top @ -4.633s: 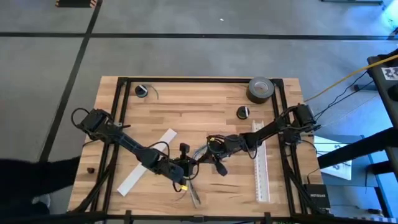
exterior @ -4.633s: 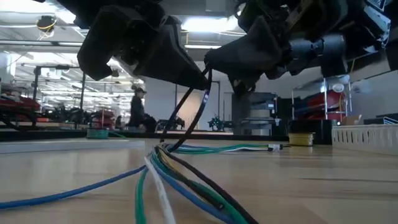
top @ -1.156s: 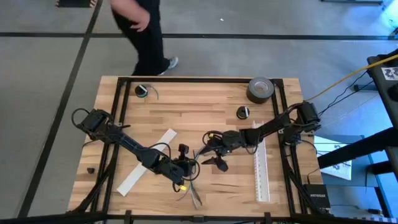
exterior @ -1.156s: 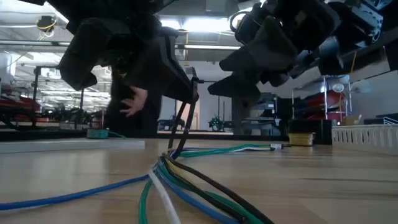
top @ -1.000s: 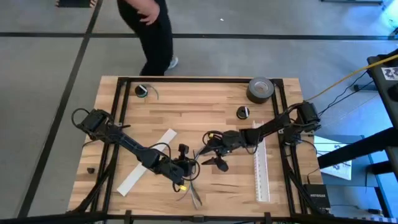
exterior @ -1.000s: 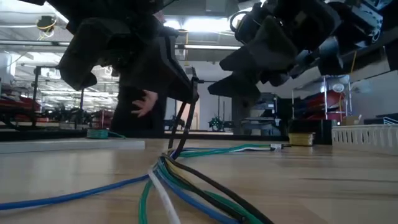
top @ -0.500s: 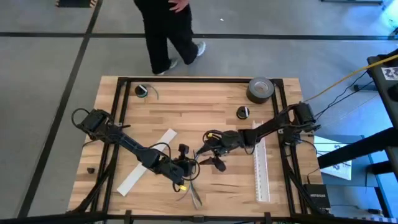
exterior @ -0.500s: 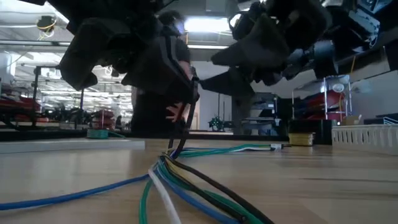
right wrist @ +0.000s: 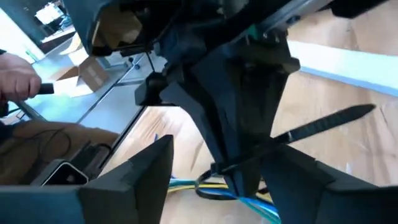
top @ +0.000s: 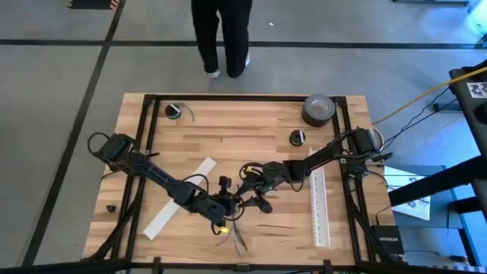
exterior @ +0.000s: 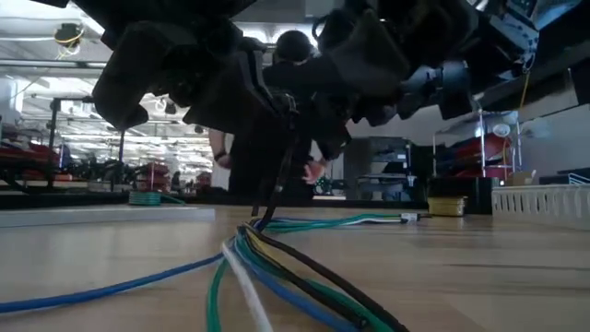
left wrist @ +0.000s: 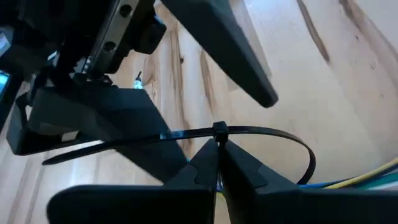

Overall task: Ziptie cables
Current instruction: Wrap the cable wires using the black zip tie

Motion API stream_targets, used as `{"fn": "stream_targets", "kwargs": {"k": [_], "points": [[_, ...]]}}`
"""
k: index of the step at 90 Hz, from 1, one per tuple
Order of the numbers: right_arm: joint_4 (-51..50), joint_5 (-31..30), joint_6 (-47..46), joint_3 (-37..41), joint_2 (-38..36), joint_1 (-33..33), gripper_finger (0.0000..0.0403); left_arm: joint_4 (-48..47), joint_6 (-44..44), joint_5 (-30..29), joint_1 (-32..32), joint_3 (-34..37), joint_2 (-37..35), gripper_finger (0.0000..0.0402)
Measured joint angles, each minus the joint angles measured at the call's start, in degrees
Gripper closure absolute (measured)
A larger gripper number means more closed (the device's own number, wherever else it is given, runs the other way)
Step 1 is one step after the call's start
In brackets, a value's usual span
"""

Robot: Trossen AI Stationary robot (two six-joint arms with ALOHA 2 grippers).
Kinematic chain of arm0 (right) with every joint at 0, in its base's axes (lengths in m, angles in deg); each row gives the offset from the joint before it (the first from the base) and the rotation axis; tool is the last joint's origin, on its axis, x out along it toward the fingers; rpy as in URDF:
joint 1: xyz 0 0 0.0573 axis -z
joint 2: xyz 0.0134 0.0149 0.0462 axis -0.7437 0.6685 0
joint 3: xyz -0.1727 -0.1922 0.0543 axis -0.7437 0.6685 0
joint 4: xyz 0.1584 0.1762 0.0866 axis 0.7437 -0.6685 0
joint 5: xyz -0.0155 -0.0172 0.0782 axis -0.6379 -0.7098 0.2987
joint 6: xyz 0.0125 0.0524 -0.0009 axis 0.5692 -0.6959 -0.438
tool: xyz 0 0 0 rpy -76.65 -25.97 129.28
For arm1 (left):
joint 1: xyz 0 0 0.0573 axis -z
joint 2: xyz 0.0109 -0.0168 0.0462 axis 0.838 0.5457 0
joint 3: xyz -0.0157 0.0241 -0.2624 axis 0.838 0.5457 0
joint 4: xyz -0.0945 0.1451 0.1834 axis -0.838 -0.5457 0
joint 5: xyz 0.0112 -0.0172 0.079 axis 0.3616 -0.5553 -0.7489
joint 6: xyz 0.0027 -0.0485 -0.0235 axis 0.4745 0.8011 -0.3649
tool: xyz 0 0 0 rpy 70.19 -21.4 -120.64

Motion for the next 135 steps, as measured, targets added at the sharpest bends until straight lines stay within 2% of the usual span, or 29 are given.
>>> {"fn": "stream_targets", "kwargs": {"k": [20, 42, 47, 55, 65, 79, 103, 135], "points": [[1.10, 0.15, 0.19, 0.08, 0.00, 0.02, 0.0266, 0.28, 0.13, 0.09, 0.02, 0.00, 0.00, 0.0402], [1.43, -0.02, 2.02, 0.08, 0.00, 0.04, 0.0381, 0.37, 0.15, 0.20, 0.04, 0.00, 0.00, 0.0401], [1.22, -0.05, 3.62, 0.08, 0.00, 0.02, 0.0395, 0.31, 0.15, 0.22, 0.04, 0.00, 0.00, 0.0401], [1.06, -2.25, 6.37, 0.08, 0.00, -0.80, 0.0400, 0.11, 0.17, 0.24, 0.04, 0.00, 0.00, 0.0401], [1.08, -8.40, 11.74, 0.08, 0.00, -2.89, 0.0402, -0.23, 0.67, 0.26, 0.07, 0.02, 0.00, 0.0401], [-0.66, -21.80, 20.43, 0.04, -0.88, -6.89, 0.0402, -0.39, 1.40, 1.07, 0.04, 0.02, 0.00, 0.0401], [-6.43, -38.42, 30.15, -0.07, -4.69, -10.62, 0.0403, -0.28, 1.24, 2.53, -0.02, 0.00, 0.64, 0.0402], [-17.33, -46.10, 37.81, -0.18, -15.43, -10.56, 0.0403, -3.96, -0.17, 3.65, 0.59, 0.00, 0.76, 0.0402]]}}
